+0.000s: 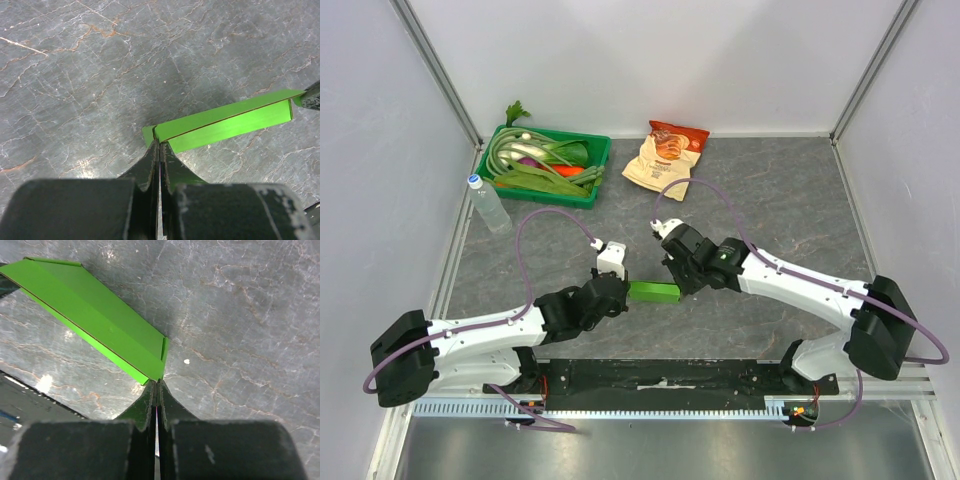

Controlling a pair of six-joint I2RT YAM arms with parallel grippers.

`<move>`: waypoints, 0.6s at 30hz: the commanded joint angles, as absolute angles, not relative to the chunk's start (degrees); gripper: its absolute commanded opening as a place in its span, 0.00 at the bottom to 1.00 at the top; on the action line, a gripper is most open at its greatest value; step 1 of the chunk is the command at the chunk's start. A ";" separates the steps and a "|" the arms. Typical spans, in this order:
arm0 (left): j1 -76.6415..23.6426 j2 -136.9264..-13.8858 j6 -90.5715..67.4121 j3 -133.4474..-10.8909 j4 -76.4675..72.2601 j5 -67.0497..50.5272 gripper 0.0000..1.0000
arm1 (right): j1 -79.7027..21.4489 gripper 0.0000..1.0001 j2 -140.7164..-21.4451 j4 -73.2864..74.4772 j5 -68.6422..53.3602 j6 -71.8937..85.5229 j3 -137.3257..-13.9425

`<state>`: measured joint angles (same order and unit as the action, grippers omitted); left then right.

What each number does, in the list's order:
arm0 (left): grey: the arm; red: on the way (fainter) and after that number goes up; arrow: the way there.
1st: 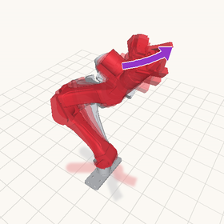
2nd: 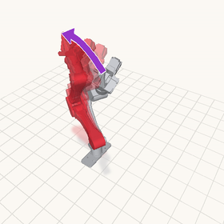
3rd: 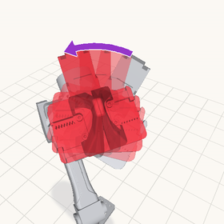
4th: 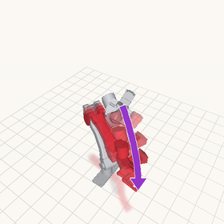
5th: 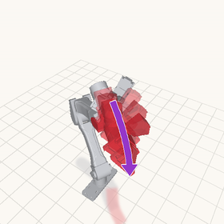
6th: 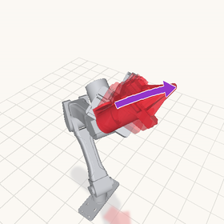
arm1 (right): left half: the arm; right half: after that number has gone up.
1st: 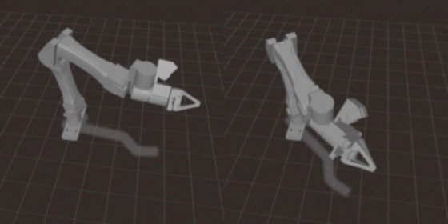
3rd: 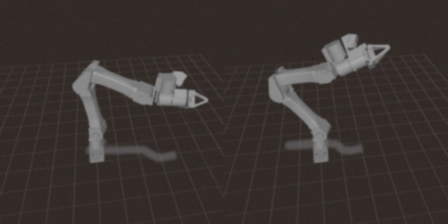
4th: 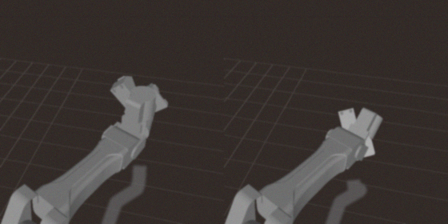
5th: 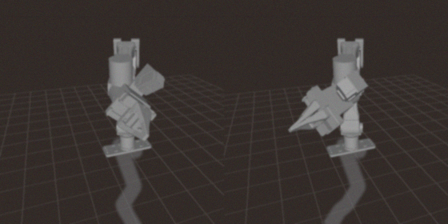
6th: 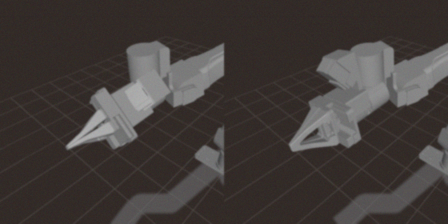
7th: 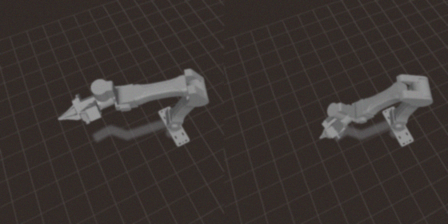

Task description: Fold the paper box

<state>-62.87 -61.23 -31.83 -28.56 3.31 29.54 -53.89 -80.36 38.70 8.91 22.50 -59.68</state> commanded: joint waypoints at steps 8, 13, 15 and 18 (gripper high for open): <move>-64.07 -62.40 -30.50 -28.30 10.81 26.89 0.02 | -52.65 0.00 -81.13 36.22 0.53 39.80 -62.85; -64.34 -62.05 -30.50 -28.56 10.99 26.89 0.02 | -50.28 0.00 -78.67 31.65 -2.98 45.25 -59.24; -64.42 -62.22 -30.59 -28.65 10.99 26.89 0.02 | -49.05 0.00 -77.88 29.11 -4.21 46.93 -57.23; -64.60 -62.31 -30.50 -28.74 10.90 26.98 0.02 | -47.29 0.00 -76.29 25.68 -6.32 50.53 -54.51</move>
